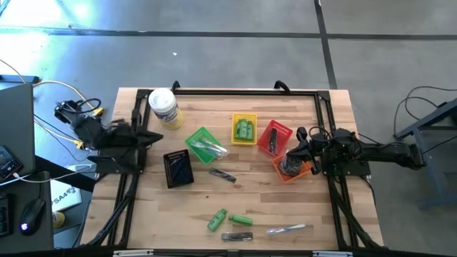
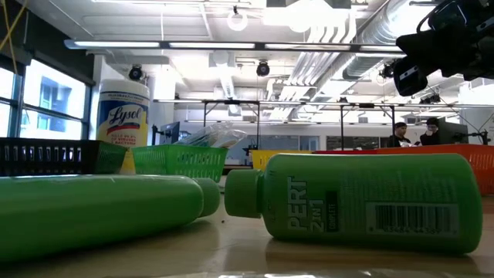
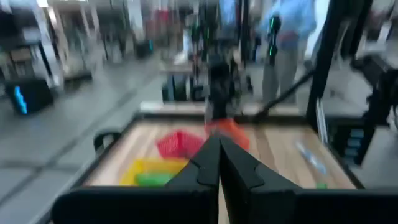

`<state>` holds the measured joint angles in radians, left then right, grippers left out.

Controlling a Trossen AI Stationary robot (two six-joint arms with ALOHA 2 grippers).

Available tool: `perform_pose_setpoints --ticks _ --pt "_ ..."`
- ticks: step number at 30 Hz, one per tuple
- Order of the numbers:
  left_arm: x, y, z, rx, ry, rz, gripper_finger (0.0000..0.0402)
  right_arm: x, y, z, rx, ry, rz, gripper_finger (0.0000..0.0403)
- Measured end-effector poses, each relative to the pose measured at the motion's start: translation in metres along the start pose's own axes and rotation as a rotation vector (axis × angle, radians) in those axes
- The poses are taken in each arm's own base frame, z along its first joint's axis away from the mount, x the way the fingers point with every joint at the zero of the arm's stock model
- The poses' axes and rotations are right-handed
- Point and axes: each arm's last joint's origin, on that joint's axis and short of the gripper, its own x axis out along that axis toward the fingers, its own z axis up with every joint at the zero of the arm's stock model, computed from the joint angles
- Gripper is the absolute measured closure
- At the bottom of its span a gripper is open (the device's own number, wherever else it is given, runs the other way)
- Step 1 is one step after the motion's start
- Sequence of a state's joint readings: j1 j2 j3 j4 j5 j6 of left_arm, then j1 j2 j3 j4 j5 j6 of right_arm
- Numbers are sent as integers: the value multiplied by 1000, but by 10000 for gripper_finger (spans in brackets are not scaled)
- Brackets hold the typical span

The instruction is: Pick & Place Travel size toiletries

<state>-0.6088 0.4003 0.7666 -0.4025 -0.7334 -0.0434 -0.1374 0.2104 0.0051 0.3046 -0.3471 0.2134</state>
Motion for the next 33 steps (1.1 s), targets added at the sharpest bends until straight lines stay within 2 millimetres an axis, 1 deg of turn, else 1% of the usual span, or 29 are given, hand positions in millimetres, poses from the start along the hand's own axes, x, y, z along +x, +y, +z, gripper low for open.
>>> perform_pose_setpoints --ticks 3,5,9,15,20,23,24,26,33 --pt "-1 2 -19 38 -62 -5 401 0 0 1 -2 -7 1 400" --pt "1 0 -33 66 -73 -8 401 0 0 2 -6 -17 0 400" --pt "8 -6 -55 126 -91 -33 401 0 0 2 -7 -27 -18 400" --pt "18 -13 -89 188 -51 -34 401 0 -1 2 -22 -33 -52 400" --pt "29 -12 -114 179 -57 -78 402 0 -1 2 -33 -32 -52 400" --pt "36 -7 -133 187 -2 -90 401 0 -1 2 -38 -32 -52 400" --pt "37 -4 -136 182 0 -81 401 0 -1 2 -40 -31 -52 400" --pt "38 2 -136 173 -16 -64 401 0 -1 2 -37 -31 -50 400" --pt "36 19 -139 169 5 -104 401 0 1 2 -34 -16 16 400"
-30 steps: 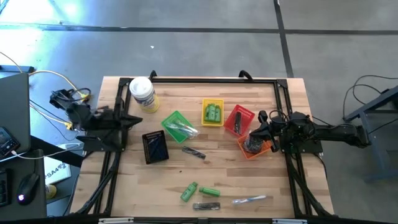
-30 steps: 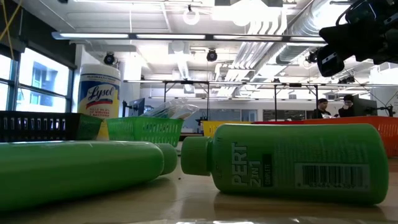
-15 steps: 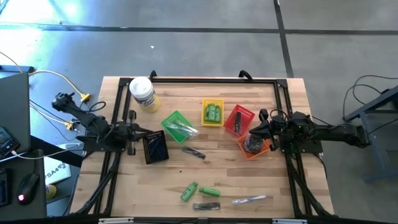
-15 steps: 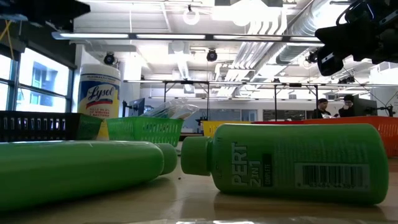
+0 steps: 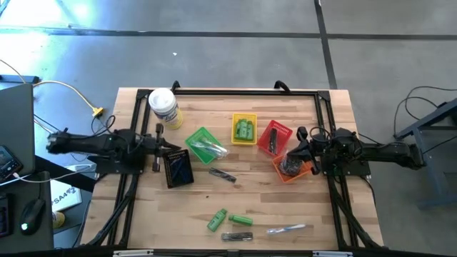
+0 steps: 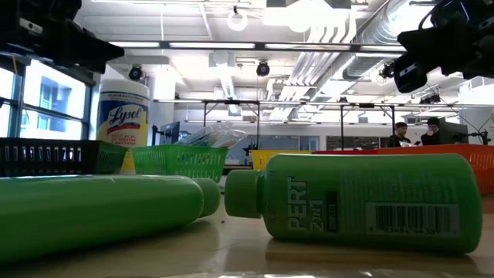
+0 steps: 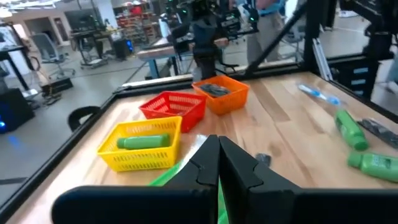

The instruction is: Pick & Place Travel size toiletries

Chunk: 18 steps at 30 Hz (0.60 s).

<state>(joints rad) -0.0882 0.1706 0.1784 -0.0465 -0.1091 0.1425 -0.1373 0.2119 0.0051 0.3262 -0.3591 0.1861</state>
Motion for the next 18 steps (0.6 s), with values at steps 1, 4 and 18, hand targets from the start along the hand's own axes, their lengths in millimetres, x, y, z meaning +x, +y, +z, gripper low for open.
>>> perform_pose_setpoints --ticks 1,4,18 --pt "-1 2 0 2 -2 2 401 0 0 0 0 1 8 400" --pt "-3 5 -2 29 1 -22 401 0 1 0 0 3 18 400" --pt "-4 6 -12 -41 34 -37 401 1 5 0 -3 5 75 400"
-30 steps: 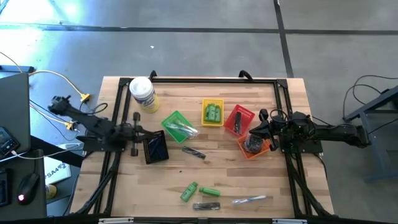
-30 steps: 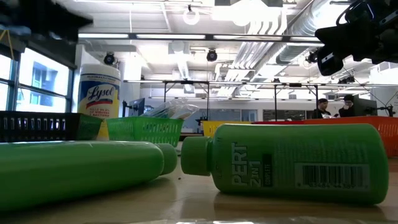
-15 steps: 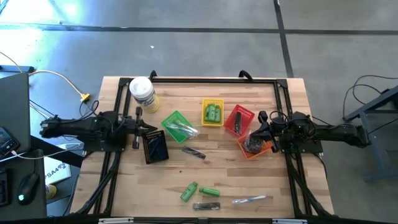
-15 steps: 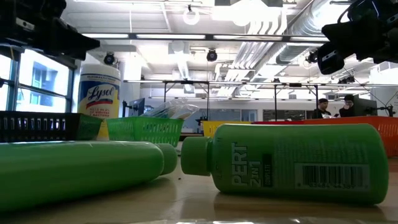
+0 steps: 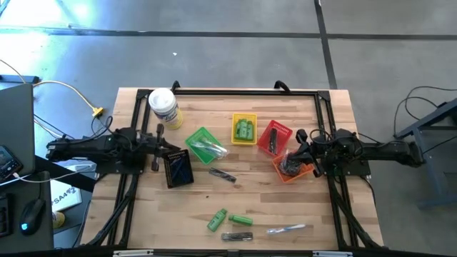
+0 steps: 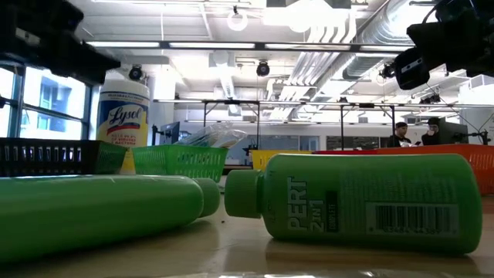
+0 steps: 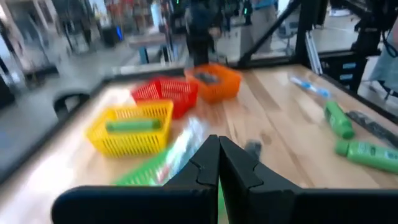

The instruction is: Pick & Place Travel size toiletries

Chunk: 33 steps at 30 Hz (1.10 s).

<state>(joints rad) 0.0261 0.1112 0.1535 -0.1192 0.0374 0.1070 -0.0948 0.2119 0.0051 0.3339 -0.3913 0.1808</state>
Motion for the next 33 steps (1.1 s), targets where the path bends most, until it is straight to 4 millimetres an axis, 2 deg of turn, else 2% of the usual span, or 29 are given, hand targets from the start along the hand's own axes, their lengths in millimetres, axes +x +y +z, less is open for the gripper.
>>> perform_pose_setpoints --ticks 4,10,16,23,33 --pt "4 -2 -17 -59 60 -15 401 0 -1 0 -1 -9 -50 400" --pt "7 -3 -28 -7 60 -28 401 0 -3 1 -21 -19 -109 400" --pt "7 -3 -28 22 52 -13 401 0 -4 0 -21 -14 -146 400" --pt "7 1 -28 -12 58 141 401 2 -6 -3 -3 15 -159 400" --pt "8 1 -26 -24 30 132 401 3 -7 -2 63 -14 -204 400"
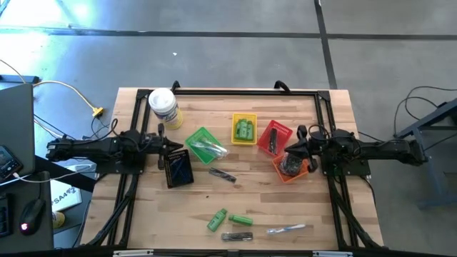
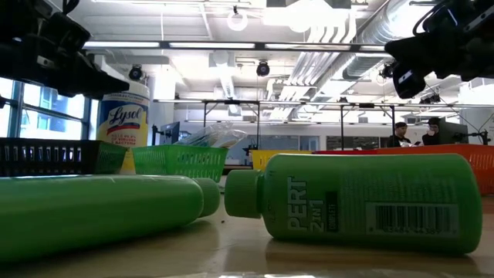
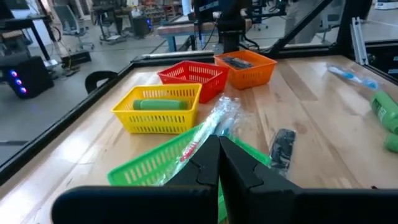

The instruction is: Pick & Place Travel size toiletries

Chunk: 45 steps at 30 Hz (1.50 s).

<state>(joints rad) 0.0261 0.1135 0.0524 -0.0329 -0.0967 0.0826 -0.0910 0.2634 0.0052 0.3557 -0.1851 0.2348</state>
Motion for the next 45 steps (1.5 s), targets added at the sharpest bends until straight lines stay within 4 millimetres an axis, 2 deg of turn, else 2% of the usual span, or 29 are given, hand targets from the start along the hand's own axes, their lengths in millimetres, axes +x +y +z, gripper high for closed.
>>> perform_pose_setpoints --ticks 7,16,23,28,36,45 --pt "-1 0 10 -2 -114 -29 401 2 -2 -2 2 12 -56 400" --pt "-1 0 10 -76 -109 -31 401 4 -4 -7 19 60 -65 400" --pt "0 -4 5 -100 -55 -139 401 5 -4 -6 35 48 -62 400" --pt "0 -3 5 -116 -54 -102 401 6 -5 -8 17 74 -69 400" --pt "0 2 6 -174 -57 67 401 8 -5 -7 9 60 -70 400" --pt "0 2 6 -178 -62 47 401 10 -6 -9 11 78 -73 400"
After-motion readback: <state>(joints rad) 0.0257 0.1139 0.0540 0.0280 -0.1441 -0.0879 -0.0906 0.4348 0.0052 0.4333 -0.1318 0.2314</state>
